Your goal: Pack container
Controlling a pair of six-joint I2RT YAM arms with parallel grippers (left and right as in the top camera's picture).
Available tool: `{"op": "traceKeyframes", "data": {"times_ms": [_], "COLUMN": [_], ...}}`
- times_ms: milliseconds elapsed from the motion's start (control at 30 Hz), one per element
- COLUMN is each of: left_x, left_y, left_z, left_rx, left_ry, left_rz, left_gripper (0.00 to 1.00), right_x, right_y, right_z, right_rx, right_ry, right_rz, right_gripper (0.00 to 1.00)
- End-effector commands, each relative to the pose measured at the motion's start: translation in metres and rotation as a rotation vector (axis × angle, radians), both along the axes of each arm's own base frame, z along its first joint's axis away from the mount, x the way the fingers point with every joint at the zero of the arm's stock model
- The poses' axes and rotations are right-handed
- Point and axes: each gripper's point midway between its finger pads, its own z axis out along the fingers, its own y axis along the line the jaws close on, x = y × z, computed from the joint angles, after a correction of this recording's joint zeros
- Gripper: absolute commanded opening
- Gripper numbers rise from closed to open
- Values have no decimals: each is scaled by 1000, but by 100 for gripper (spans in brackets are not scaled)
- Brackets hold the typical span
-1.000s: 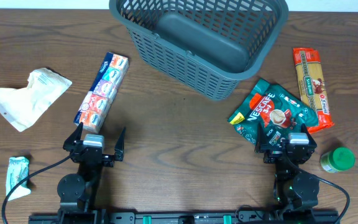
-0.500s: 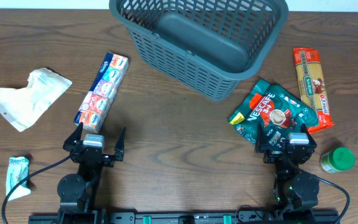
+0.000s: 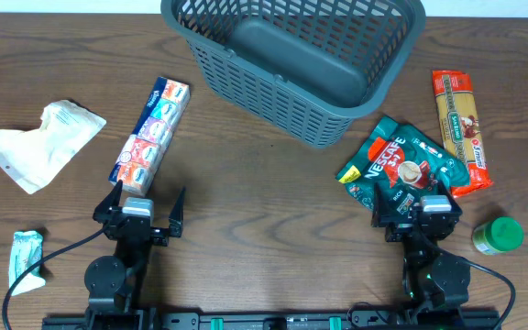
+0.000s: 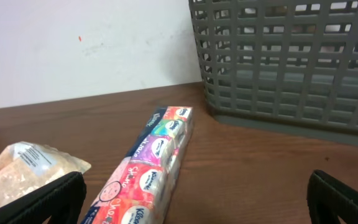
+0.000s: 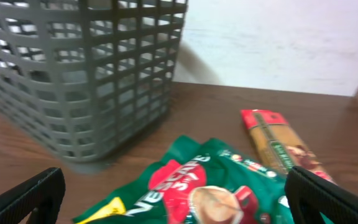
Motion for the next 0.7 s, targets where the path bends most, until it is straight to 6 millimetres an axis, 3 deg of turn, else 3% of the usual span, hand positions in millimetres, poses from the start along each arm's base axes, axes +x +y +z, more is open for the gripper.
{"op": "traceKeyframes", "data": {"times_ms": [0,100,167,400,667], "left_x": [-1,-2,-2,2,41], "left_y": [-5,-4,-4,0,-10], "left_z": [-14,-7,9,95,186], "left_rx": [-34,-72,-95,-166,-297], "left_ry": [50,44,19,-36,94], "left_rz": [-23,-14,-13,9,-14], "left_gripper": [99,98,99,99,99], "right_x": [-1,-1,0,9,38], "right_y": [7,10,11,15,45], "right_z": [-2,-1,4,54,110], "right_rx": [130,184,184,151,145], "right_ry": [14,20,15,24,331], "right_rz": [36,47,49,69,207], "right_gripper": [99,99,99,99,99]}}
